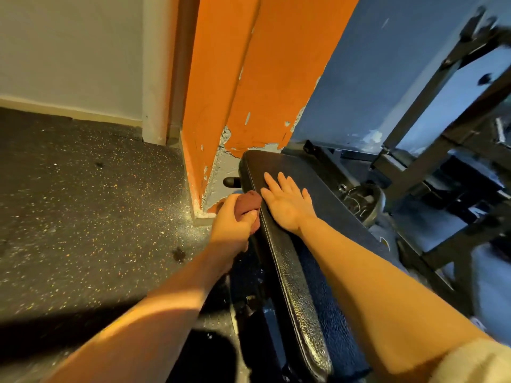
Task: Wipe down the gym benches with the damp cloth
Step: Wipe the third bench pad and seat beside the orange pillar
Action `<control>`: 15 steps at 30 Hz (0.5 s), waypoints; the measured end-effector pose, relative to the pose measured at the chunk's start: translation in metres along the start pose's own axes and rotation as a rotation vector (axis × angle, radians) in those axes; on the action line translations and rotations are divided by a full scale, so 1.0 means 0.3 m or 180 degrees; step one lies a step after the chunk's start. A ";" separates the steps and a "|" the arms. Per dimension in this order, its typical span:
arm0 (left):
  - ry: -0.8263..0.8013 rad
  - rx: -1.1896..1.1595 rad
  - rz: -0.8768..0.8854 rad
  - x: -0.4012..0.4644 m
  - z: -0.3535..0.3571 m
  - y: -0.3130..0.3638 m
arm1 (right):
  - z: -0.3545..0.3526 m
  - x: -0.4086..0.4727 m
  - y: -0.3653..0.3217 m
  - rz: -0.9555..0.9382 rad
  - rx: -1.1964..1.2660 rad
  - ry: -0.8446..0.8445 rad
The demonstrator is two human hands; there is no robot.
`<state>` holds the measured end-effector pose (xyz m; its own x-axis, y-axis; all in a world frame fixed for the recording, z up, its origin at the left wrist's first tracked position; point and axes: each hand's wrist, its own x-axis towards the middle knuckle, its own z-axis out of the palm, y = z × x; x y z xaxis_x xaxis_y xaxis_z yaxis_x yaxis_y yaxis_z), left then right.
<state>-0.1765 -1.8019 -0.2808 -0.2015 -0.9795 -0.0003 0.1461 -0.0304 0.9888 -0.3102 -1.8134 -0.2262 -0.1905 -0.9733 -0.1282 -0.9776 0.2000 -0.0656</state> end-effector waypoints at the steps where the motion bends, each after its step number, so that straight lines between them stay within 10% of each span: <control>1: 0.0024 0.0053 -0.0080 0.002 0.003 0.011 | 0.014 -0.075 0.006 -0.0059 -0.0034 0.0006; 15: 0.0463 0.0695 -0.0212 -0.228 0.055 0.098 | 0.026 -0.330 0.065 -0.0131 0.0580 -0.0020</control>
<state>-0.1745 -1.7326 -0.2493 -0.0602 -0.9956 -0.0722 -0.0785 -0.0674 0.9946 -0.3096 -1.7122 -0.2224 -0.1494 -0.9805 -0.1278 -0.9521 0.1775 -0.2491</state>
